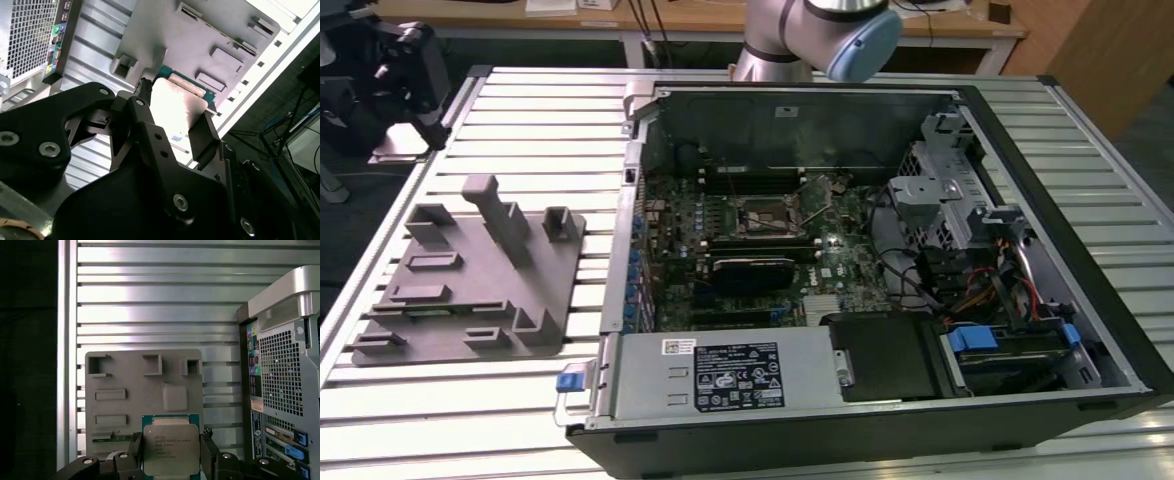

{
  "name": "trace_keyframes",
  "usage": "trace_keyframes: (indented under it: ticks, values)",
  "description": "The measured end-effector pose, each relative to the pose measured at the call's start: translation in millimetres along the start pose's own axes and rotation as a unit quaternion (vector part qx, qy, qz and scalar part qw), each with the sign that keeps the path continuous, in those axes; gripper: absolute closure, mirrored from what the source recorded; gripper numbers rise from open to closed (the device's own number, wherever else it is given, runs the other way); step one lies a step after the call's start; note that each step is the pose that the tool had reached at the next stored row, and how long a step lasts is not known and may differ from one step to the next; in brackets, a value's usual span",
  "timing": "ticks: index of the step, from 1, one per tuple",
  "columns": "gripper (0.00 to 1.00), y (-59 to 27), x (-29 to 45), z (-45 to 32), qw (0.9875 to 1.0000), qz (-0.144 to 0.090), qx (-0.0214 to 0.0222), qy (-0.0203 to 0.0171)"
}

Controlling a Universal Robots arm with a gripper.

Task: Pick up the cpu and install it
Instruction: 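Pick up the cpu and move it towards the insertion slot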

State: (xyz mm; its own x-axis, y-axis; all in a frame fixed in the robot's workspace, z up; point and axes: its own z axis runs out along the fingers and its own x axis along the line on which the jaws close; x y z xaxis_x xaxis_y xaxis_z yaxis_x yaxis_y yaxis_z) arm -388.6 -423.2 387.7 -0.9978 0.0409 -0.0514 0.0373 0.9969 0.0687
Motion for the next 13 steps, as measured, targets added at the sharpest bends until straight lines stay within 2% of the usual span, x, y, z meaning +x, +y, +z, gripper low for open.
trace_keyframes:
  ticks: [8,13]
  values:
    - [0.45,0.8,-21.0,1.2,1.0000,0.000,0.0000,0.0001]
    - [0.45,1.4,-37.1,2.0,1.0000,0.000,0.0000,0.0004]
